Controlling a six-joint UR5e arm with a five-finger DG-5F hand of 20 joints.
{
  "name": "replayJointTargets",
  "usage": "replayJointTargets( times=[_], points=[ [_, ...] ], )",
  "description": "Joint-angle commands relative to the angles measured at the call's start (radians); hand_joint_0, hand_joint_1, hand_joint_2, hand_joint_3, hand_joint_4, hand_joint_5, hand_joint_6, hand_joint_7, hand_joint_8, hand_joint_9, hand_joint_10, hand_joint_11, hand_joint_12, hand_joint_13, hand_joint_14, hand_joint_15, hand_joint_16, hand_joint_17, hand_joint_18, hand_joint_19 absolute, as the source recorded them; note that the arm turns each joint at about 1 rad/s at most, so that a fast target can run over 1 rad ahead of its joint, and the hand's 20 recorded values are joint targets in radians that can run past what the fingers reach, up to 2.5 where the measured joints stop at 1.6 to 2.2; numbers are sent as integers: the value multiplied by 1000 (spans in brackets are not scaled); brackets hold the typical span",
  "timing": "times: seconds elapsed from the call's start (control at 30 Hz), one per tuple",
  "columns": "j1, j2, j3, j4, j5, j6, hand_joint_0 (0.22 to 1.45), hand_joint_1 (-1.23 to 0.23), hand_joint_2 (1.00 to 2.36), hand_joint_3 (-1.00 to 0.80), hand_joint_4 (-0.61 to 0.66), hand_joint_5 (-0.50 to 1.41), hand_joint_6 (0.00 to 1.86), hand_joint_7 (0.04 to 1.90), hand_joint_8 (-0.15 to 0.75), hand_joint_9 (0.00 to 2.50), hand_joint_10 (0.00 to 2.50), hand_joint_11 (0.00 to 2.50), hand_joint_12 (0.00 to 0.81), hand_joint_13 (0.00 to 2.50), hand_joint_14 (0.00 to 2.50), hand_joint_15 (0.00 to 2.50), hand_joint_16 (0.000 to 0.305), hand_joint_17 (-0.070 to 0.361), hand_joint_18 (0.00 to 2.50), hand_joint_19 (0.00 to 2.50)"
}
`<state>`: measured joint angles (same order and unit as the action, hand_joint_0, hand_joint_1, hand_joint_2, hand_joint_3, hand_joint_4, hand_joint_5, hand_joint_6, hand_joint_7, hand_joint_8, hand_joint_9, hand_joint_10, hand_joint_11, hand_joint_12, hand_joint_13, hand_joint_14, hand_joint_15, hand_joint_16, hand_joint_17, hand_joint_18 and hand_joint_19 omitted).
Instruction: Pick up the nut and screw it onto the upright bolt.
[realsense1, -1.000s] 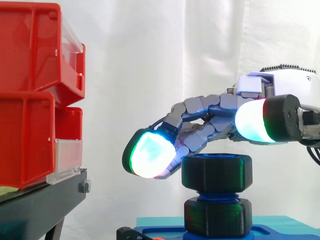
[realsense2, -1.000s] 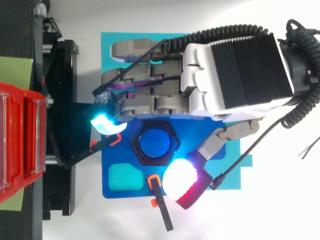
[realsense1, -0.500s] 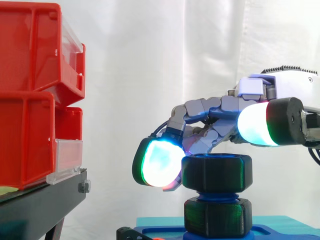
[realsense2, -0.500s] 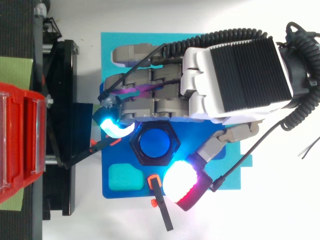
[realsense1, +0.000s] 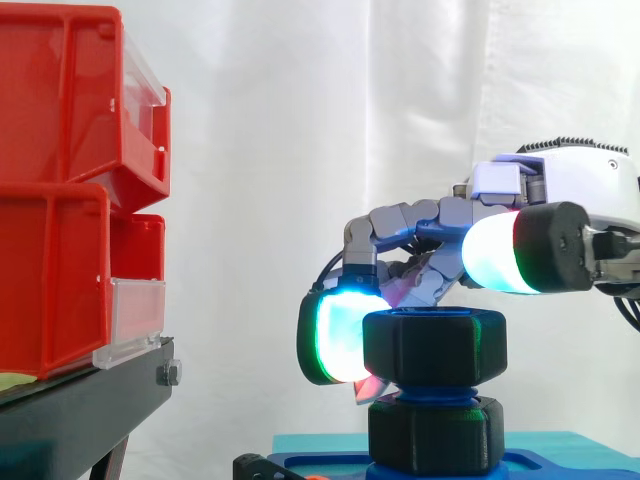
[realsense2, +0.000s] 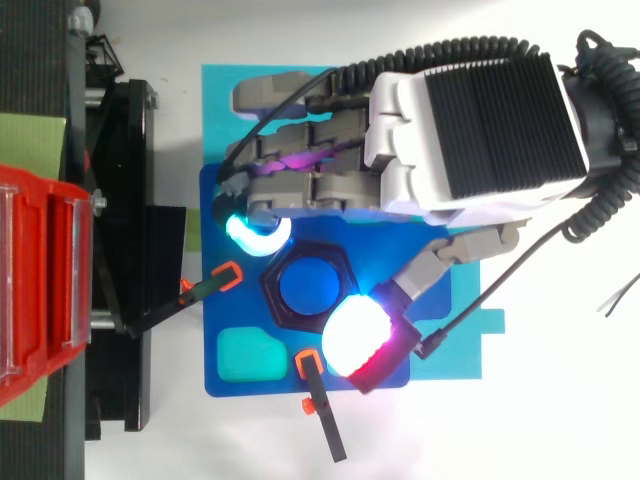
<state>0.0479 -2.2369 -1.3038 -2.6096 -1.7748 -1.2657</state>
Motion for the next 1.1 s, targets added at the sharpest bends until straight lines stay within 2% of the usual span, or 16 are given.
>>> replayJointTargets(
  times=[0.0, 0.2, 0.47, 0.57, 0.63, 0.67, 0.8, 0.87, 1.07],
  points=[
    [-8, 0, 0, 2, 0, 0, 531, -227, 1000, -500, 212, 8, 559, 1326, 267, 918, 0, 0, 155, 666, 0, 0, 8, 17, 279, 0],
    [-26, 0, 0, 3, -5, 0, 537, -237, 1000, -500, 178, 22, 613, 1221, 265, 1079, 0, 0, 138, 768, 0, 0, 4, 10, 358, 0],
    [-42, -1, 1, 17, -9, 2, 539, -215, 1000, -500, 111, 43, 679, 1096, 235, 1309, 0, 0, 109, 910, 0, 0, 1, 2, 513, 0],
    [-45, -1, 1, 23, -12, 2, 537, -202, 1000, -500, 140, 44, 641, 1172, 244, 1311, 0, 0, 115, 912, 0, 0, 1, 3, 503, 0],
    [-48, 0, 0, 25, -15, 2, 532, -179, 1000, -500, 199, 33, 521, 1390, 263, 1244, 0, 0, 134, 863, 0, 0, 4, 8, 442, 0],
    [-49, 0, 0, 25, -17, 2, 531, -177, 1000, -500, 195, 30, 500, 1422, 268, 1226, 0, 0, 141, 850, 0, 0, 4, 10, 436, 0],
    [-49, 0, 1, 36, -26, 3, 524, -156, 1000, -500, 174, -24, 505, 1198, 272, 1148, 0, 0, 164, 803, 0, 0, 8, 18, 396, 0],
    [-48, 0, 1, 52, -37, 3, 524, -155, 1000, -500, 192, -30, 505, 1160, 273, 1149, 0, 0, 166, 804, 0, 0, 9, 20, 392, 0],
    [-37, 0, 8, 78, -41, 3, 520, -154, 1000, -500, 261, -57, 505, 1000, 273, 1145, 0, 0, 183, 789, 0, 0, 12, 27, 385, 0]
  ],
)
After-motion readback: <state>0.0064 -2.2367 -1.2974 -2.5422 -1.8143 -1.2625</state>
